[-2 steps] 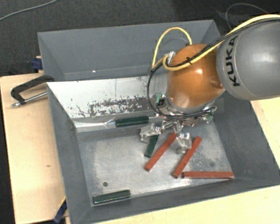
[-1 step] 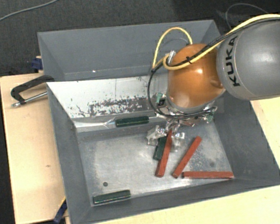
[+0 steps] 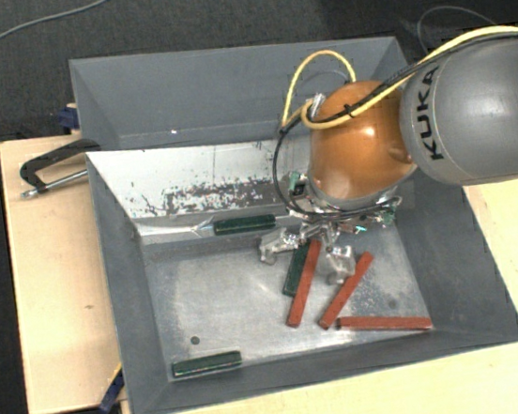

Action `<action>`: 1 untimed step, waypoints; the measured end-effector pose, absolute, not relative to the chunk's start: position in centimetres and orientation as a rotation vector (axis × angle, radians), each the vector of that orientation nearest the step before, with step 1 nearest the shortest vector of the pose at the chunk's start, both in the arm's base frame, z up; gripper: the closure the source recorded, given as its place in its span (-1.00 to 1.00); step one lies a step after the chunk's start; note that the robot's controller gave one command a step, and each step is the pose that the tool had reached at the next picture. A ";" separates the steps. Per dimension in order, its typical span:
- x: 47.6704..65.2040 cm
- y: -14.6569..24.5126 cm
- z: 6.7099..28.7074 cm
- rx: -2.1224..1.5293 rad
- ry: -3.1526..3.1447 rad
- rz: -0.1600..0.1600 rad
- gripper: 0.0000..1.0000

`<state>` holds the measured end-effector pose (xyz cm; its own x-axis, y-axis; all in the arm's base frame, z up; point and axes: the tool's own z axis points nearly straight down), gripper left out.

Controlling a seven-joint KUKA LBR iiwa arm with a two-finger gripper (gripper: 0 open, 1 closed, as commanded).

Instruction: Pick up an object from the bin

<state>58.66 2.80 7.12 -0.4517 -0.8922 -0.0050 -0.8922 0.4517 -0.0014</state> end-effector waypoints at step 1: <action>58.7 2.8 7.1 -1.643 2.673 0.002 1.00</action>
Offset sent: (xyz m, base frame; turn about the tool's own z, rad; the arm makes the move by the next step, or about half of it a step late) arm 0.0000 0.0000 0.0000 0.0000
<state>58.66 2.77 7.14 -0.4516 -0.8922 -0.0044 -0.8922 0.4516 -0.0013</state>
